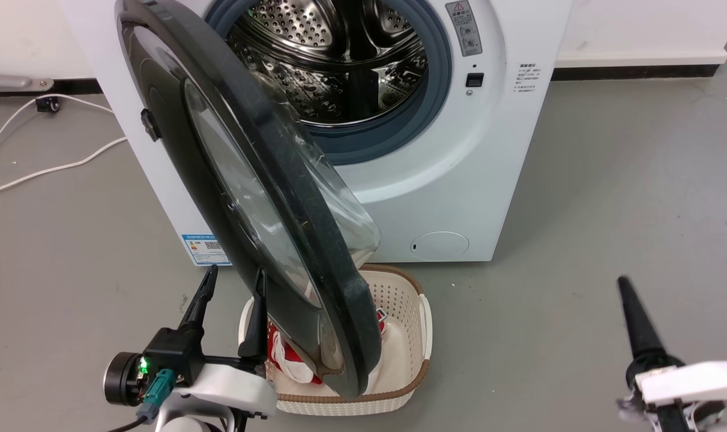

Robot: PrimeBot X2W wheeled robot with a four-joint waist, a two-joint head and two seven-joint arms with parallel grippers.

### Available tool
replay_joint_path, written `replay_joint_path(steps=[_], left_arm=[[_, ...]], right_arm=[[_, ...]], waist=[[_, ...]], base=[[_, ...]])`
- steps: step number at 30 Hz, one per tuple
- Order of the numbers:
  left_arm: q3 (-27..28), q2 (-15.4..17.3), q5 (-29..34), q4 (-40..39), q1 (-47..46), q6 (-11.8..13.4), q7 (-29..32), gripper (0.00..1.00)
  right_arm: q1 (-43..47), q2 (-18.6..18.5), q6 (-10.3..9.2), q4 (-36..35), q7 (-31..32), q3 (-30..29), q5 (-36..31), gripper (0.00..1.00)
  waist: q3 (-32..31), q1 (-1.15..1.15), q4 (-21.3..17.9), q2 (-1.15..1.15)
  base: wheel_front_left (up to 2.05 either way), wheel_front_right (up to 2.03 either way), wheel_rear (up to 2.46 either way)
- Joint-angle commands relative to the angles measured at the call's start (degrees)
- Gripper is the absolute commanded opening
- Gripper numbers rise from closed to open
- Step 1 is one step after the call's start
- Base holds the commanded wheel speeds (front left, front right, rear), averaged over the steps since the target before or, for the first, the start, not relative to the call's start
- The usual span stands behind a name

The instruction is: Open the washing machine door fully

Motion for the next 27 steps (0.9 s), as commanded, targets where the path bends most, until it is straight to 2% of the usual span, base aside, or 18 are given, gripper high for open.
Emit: replay_joint_path(steps=[1,5,6,7,9,12,15,19,27], left_arm=[[0.0,0.0,0.0,-0.2,0.3,0.3,-0.1,1.00],[0.0,-0.1,-0.1,-0.2,0.2,0.3,-0.1,1.00],[0.2,-0.1,-0.1,-0.2,0.2,0.4,-0.1,1.00],[0.3,0.0,-0.1,-0.3,0.2,0.4,-0.1,1.00],[0.4,-0.1,-0.1,-0.4,0.2,0.5,-0.1,1.00],[0.6,0.0,0.0,-0.4,0.2,0.4,-0.1,1.00],[0.6,0.0,0.2,-0.4,0.1,0.3,-0.1,1.00],[0.6,0.0,0.3,-0.3,0.0,0.2,-0.1,1.00],[0.5,0.0,0.5,-0.3,-0.1,0.3,-0.1,1.00]], right_arm=[[-1.7,1.9,0.00,1.2,-0.2,-3.0,-6.7,1.00],[-2.4,6.9,-0.01,1.9,-0.2,-10.5,-29.2,1.00],[-1.7,11.5,-0.01,-0.6,-0.2,-15.0,-46.1,1.00],[-1.3,12.2,-0.01,-1.6,-0.2,-16.3,-52.1,1.00],[-0.6,14.6,-0.01,-4.3,0.1,-17.4,-60.4,1.00],[0.7,16.1,-0.02,-8.4,2.0,-17.4,-71.1,1.00],[2.4,16.9,-0.02,-11.6,4.1,-16.4,-78.2,1.00],[5.1,17.2,-0.02,-13.0,5.5,-14.9,-83.3,1.00],[5.5,17.2,-0.02,-12.2,4.8,-15.8,-81.3,1.00]], waist=[[0.0,0.00,-0.1,0.00],[-0.2,0.00,0.0,0.00],[-0.2,0.00,0.1,0.00],[-0.2,0.00,0.1,0.00],[-0.1,0.00,0.0,0.00],[-0.1,0.00,-0.1,0.00],[-0.1,0.00,0.0,0.00],[0.0,0.00,0.3,0.00],[0.3,0.00,0.5,0.00]], base=[[0.00,0.00,0.00],[0.00,0.00,0.00],[0.00,0.00,0.00],[0.00,0.00,0.00],[0.00,0.00,0.00],[0.00,0.00,0.00],[0.00,0.00,0.00],[0.00,0.00,0.00],[0.00,0.00,0.00]])
